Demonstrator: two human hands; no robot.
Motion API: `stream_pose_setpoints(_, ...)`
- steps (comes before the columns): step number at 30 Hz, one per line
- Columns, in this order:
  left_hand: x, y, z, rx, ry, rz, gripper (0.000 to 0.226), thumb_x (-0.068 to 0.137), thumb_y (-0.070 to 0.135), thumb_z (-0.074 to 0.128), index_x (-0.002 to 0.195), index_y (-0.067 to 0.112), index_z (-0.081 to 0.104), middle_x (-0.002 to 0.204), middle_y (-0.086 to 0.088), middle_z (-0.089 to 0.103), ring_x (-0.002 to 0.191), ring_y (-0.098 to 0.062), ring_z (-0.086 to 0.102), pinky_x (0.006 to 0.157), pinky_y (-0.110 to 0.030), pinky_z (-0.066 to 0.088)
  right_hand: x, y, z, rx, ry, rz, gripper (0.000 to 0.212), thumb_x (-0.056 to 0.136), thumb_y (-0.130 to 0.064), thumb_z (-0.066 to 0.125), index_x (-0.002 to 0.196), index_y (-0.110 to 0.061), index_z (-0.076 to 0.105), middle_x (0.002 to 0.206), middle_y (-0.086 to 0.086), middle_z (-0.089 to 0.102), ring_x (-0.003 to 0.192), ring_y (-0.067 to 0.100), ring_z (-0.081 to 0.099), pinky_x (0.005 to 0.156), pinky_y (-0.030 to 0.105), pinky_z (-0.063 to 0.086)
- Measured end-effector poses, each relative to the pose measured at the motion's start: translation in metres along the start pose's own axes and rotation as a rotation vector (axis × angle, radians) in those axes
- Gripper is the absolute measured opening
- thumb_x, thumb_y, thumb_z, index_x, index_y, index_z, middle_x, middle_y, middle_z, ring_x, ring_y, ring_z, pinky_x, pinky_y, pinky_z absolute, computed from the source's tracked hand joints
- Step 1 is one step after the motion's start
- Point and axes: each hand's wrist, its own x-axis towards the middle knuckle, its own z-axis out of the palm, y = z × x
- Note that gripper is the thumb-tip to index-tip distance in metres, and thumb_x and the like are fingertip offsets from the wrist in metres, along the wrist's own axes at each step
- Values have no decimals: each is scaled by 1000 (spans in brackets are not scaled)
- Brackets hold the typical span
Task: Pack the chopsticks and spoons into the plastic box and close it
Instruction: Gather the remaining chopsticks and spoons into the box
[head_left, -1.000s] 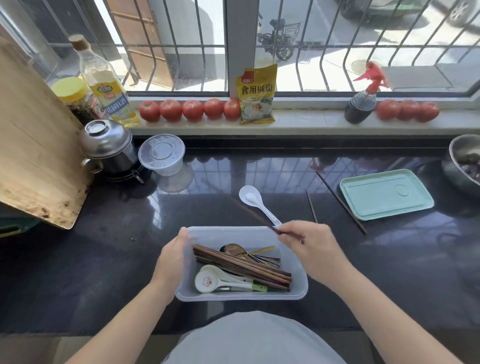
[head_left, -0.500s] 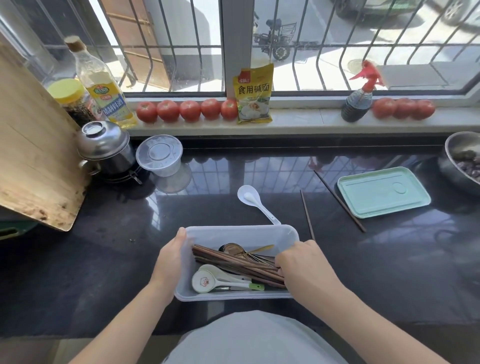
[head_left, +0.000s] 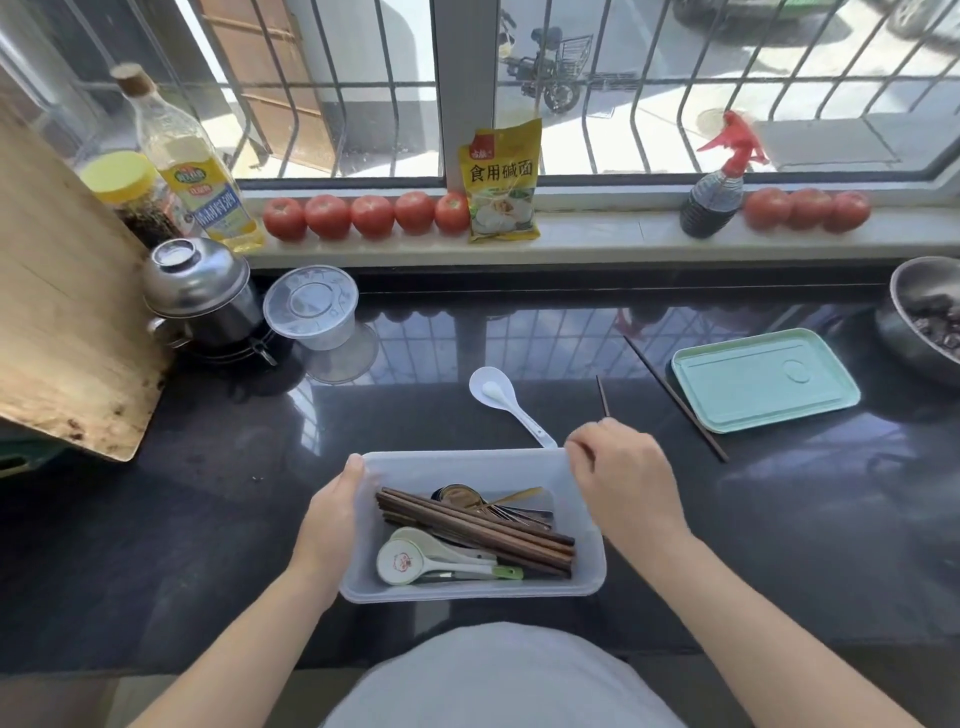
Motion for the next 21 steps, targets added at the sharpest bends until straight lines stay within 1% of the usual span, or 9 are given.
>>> stream_pose_setpoints(1,-5,4,3,26,34,19,54,95,67,45,93,22,76,97,-9,77,100,-29,68,96,-50,49,9,17,4,53,-23,142,10,92,-18,63,83,-16,64,80,1,61,71,26,58,64,37,45)
stream_pose_setpoints(3,-9,9,7,114,101,53,43,105,53,39,81,28,65,89,4,66,92,-24,58,87,-42,40,15,48,25,6,-230,422,16,97,-31,58,98,-14,59,99,6,61,89,31,60,71,38,43)
stream_pose_setpoints(6,-11,14,12,209,132,97,40,110,42,35,72,34,47,79,13,49,85,-19,45,85,-36,31,-3,73,57,-88,-463,622,32,98,-39,57,108,-10,51,115,13,59,106,39,60,82,43,48)
stream_pose_setpoints(10,-7,10,10,216,156,94,40,110,42,36,72,34,47,78,14,49,87,-19,43,73,-35,35,-11,75,73,-56,-451,708,23,102,-30,51,106,-7,56,115,16,63,105,40,61,82,41,47)
stream_pose_setpoints(12,-7,10,10,216,149,82,40,109,45,37,74,34,53,81,13,54,86,-19,48,77,-37,36,5,70,57,90,-278,733,21,103,-26,48,103,-9,60,110,16,65,99,37,60,80,39,44)
stream_pose_setpoints(14,-6,10,8,209,138,75,39,109,48,37,77,37,57,85,15,56,91,-17,51,87,-37,35,23,54,24,296,46,624,15,101,-20,52,99,-10,61,98,9,65,89,30,56,76,37,40)
stream_pose_setpoints(16,-4,6,5,194,109,38,40,105,57,37,83,39,66,93,12,67,103,-21,59,95,-41,41,32,21,-16,428,232,317,6,99,-14,58,98,-11,63,90,-1,62,83,18,53,75,33,41)
stream_pose_setpoints(18,-2,2,1,141,59,5,52,92,71,40,92,35,77,101,2,77,109,-25,67,104,-50,46,27,-14,-41,463,96,-44,3,96,-12,61,96,-13,65,87,-8,60,78,12,53,72,24,43)
stream_pose_setpoints(21,-5,6,0,25,24,-56,61,90,70,47,100,19,80,104,-12,79,106,-32,72,106,-57,49,-1,-38,-32,160,-392,-354,9,98,-21,55,93,-21,62,85,-10,58,78,18,55,67,33,46)
